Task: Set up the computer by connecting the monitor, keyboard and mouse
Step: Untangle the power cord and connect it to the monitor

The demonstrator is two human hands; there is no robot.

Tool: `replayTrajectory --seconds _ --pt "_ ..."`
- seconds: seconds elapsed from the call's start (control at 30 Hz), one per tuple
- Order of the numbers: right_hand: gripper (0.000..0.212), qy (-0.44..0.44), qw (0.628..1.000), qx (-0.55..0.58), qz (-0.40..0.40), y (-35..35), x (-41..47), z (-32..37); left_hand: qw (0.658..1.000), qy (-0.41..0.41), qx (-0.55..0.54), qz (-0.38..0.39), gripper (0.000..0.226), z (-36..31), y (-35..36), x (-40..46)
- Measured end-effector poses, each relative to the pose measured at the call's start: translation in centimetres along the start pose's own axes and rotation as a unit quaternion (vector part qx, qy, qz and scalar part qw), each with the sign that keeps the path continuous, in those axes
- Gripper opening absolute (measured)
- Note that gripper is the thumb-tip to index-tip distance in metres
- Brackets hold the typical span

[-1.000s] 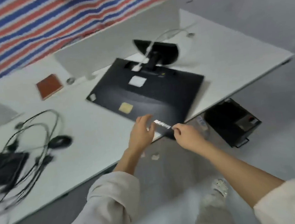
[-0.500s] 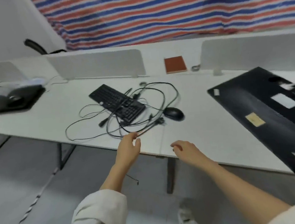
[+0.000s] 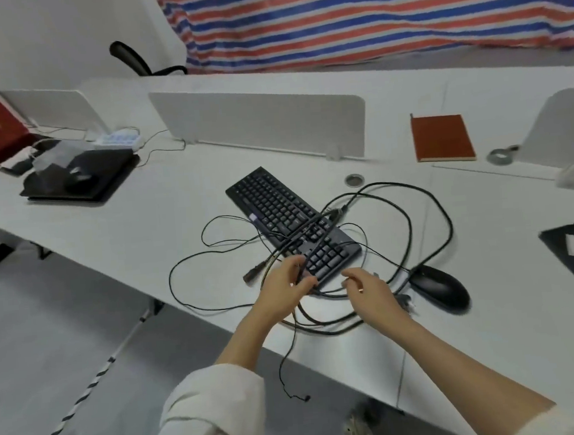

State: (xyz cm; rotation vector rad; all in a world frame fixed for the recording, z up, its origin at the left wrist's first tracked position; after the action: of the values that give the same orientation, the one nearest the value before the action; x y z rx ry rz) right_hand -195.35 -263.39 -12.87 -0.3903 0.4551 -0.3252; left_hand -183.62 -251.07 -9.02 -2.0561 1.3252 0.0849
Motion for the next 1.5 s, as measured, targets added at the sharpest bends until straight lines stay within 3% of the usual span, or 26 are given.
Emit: replayTrajectory --seconds 0.07,0.13,0.2,0.3,0.4,0.53,0.77,0.9,1.1,1.17,1.33,1.5 --pt "0.033 0.012 0.999 -0.021 0.027 0.2 1.2 -0.6 0.998 0.022 -0.067 0.0 0.023 -0.5 -0.6 1.4" --pt "0.036 0.015 0.991 -0.093 0.094 0.9 2.1 -2.2 0.986 0.0 -0.157 -0.059 0.022 0.3 -2.0 3.1" --pt "0.044 0.004 0.967 -0.204 0.154 1.7 2.3 -3.9 0.941 -0.034 -0.32 -0.103 0.018 1.7 -3.9 4.5" --pt "0.058 -0.014 0.923 -0.345 0.171 2.6 2.7 -5.6 0.864 -0.064 -0.491 -0.094 0.018 3.9 -6.5 6.5" --pt "0.063 0.021 0.903 -0.412 0.115 2.2 3.6 -6.1 0.847 -0.082 -0.521 -0.072 0.022 5.5 -7.8 7.9" --pt "0.05 0.067 0.896 -0.431 0.08 2.3 4.8 -6.3 0.852 -0.111 -0.51 -0.044 0.019 7.6 -8.7 9.1" --pt "0.027 0.123 0.852 -0.497 0.11 1.7 6.2 -5.2 0.879 -0.131 -0.455 -0.053 0.018 9.4 -10.2 11.0" --pt "0.018 0.132 0.878 -0.449 0.101 1.0 5.0 -3.9 0.895 -0.126 -0.422 -0.072 0.022 9.7 -10.3 11.6" --pt "0.02 0.086 0.921 -0.379 -0.014 0.7 3.5 -1.1 0.908 -0.115 -0.382 -0.127 0.016 11.0 -10.9 11.6" --pt "0.021 0.071 0.935 -0.343 -0.062 0.9 3.6 -1.2 0.924 -0.147 -0.329 -0.124 0.027 12.0 -10.5 11.5" --pt "0.014 0.054 0.968 -0.104 -0.223 0.8 4.5 -1.0 0.941 -0.212 -0.258 -0.053 0.051 13.0 -9.1 11.8" --pt "0.017 0.059 0.972 0.038 -0.223 -0.2 5.5 0.3 0.952 -0.24 -0.189 0.019 0.09 13.4 -7.6 12.5"
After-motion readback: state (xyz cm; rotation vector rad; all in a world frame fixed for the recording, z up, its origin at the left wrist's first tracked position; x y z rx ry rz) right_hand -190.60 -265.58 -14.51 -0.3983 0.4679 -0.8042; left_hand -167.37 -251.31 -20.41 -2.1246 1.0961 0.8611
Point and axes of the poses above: each hand's wrist, its own x-axis towards the middle knuckle, its own y-axis out of the palm, z = x × y, the point moved 1 cm from there along x, towards the middle knuckle, and after that the axes turned 15 degrees about z, right-handed, at the moved point
